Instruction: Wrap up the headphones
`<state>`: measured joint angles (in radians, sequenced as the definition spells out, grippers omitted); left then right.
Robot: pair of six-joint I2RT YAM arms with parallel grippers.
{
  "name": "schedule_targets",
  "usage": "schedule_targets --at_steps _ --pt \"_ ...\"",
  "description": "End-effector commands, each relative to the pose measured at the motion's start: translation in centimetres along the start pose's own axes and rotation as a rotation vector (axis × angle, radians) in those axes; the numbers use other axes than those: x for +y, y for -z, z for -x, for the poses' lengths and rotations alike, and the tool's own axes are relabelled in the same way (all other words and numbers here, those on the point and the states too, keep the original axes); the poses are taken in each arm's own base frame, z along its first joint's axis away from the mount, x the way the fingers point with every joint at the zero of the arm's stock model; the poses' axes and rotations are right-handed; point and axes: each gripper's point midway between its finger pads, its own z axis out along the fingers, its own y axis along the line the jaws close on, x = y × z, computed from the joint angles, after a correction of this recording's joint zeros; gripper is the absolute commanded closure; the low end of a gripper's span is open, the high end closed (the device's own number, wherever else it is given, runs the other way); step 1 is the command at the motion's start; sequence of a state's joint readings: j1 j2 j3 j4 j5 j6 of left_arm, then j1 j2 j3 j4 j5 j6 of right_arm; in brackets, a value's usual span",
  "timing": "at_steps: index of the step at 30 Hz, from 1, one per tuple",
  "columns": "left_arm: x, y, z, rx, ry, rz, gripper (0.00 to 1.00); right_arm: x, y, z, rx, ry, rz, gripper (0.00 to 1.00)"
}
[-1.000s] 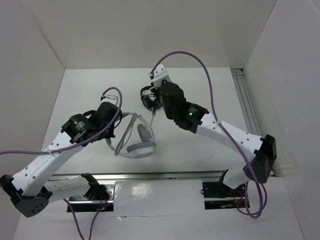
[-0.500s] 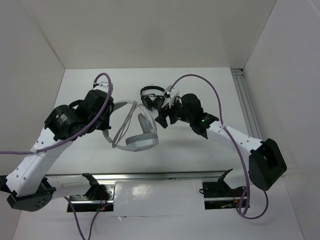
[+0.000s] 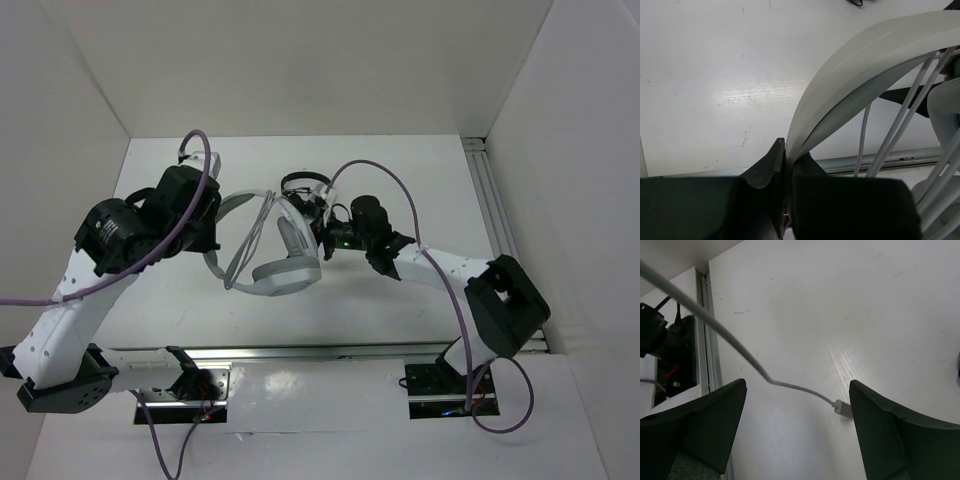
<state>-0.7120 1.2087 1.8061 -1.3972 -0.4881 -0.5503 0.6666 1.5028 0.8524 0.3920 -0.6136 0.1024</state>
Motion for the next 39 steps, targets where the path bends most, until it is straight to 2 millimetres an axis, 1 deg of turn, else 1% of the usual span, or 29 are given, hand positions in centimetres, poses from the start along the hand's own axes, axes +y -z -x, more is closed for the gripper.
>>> schedule_targets --at_steps 1,2,3,4,5,6,7,8,10,11,14,16,17,18,19,20,21,23,25,26,29,30,32,33,34,35,36,38,39 --pt "-2.2 1.4 2.8 -0.088 0.147 -0.109 1.0 1.0 -2.0 0.7 -0.075 0.02 0.073 0.1" --pt "-2.5 1.7 3.3 -0.101 0.157 -0.133 1.0 1.5 -2.7 1.3 -0.093 0.027 0.103 0.1" --pt "-2.8 1.8 3.1 -0.093 0.165 -0.148 1.0 1.3 -3.2 1.1 -0.093 0.029 0.112 0.1" --pt "-2.8 2.1 3.4 -0.101 0.169 -0.153 1.0 1.4 -4.3 -0.3 -0.065 0.003 0.125 0.11" --pt "-3.0 2.3 3.6 -0.104 0.183 -0.167 1.0 1.5 -5.0 -0.1 -0.071 0.011 0.135 0.11" --pt "-3.1 2.4 3.8 -0.112 0.187 -0.171 1.0 1.4 -5.7 -0.5 -0.062 0.006 0.13 0.13" --pt "-3.2 2.4 4.0 -0.113 0.199 -0.173 1.0 1.1 -6.5 -1.7 -0.045 -0.005 0.125 0.16" --pt "-3.1 2.7 4.1 -0.117 0.201 -0.175 1.0 1.2 -7.2 -1.7 -0.05 0.001 0.129 0.2" --pt "-3.0 2.9 4.5 -0.131 0.216 -0.172 1.0 0.8 -7.7 -2.8 -0.038 -0.018 0.127 0.32" --pt "-2.6 3.1 4.6 -0.14 0.231 -0.156 1.0 0.2 -8.1 -3.5 -0.037 -0.032 0.113 0.45" --pt "-1.9 3.0 5.0 -0.158 0.266 -0.119 1.0 -0.1 -8.2 -4.6 -0.033 -0.048 0.103 0.6" --pt "-0.7 3.0 5.4 -0.182 0.311 -0.08 1.0 0.1 -7.7 -5.5 -0.034 -0.069 0.104 0.88" --pt "-0.3 2.9 5.6 -0.19 0.328 -0.06 1.0 0.5 -7.7 -6.0 -0.033 -0.08 0.103 0.97" --pt "-0.1 3.0 5.8 -0.211 0.338 -0.059 1.0 0.6 -7.2 -6.1 -0.05 -0.081 0.096 1.0" --pt "-0.1 2.7 6.1 -0.217 0.358 -0.054 1.0 0.9 -7.1 -6.9 -0.037 -0.088 0.091 1.0" --pt "0.0 2.7 6.5 -0.231 0.385 -0.052 1.0 1.8 -7.1 -6.7 -0.043 -0.089 0.108 1.0" --pt "0.0 2.4 7.0 -0.244 0.422 -0.053 1.0 1.8 -6.7 -6.6 -0.05 -0.087 0.099 1.0" --pt "-0.4 2.1 7.4 -0.25 0.454 -0.06 1.0 3.6 -6.8 -7.2 -0.04 -0.102 0.125 1.0" --pt "-0.4 1.1 8.0 -0.258 0.495 -0.028 1.0 4.8 -6.4 -7.3 -0.043 -0.113 0.139 1.0" --pt "-0.4 0.6 8.3 -0.262 0.537 -0.014 1.0 6.2 -6.4 -7.1 -0.054 -0.108 0.159 1.0" --pt "-0.3 -1.4 8.7 -0.258 0.616 0.033 1.0 8.5 -6.3 -7.4 -0.049 -0.115 0.196 1.0" --pt "-0.2 -2.2 8.8 -0.253 0.634 0.047 1.0 10.1 -6.2 -7.9 -0.031 -0.113 0.219 1.0" --pt "-0.3 -3.8 9.3 -0.255 0.66 0.059 1.0 11.8 -6.4 -8.3 0.0 -0.115 0.241 1.0" --pt "-0.5 -4.5 9.0 -0.239 0.666 0.07 1.0 13.7 -6.3 -8.3 0.008 -0.107 0.272 1.0" --pt "-0.3 -5.6 9.0 -0.227 0.673 0.102 1.0 14.5 -6.3 -8.5 0.02 -0.108 0.268 0.99" --pt "0.2 -6.2 9.1 -0.224 0.698 0.123 1.0 15.5 -6.4 -8.2 0.018 -0.102 0.277 0.99" --pt "0.1 -6.8 8.8 -0.211 0.701 0.132 1.0 17.7 -6.1 -8.5 0.032 -0.093 0.312 0.99" --pt "0.7 -8.0 8.3 -0.21 0.717 0.183 1.0 18.9 -6.3 -8.2 0.045 -0.081 0.304 0.99" --pt "1.1 -8.3 8.2 -0.212 0.739 0.202 1.0 20.5 -6.0 -8.6 0.06 -0.075 0.335 0.99"
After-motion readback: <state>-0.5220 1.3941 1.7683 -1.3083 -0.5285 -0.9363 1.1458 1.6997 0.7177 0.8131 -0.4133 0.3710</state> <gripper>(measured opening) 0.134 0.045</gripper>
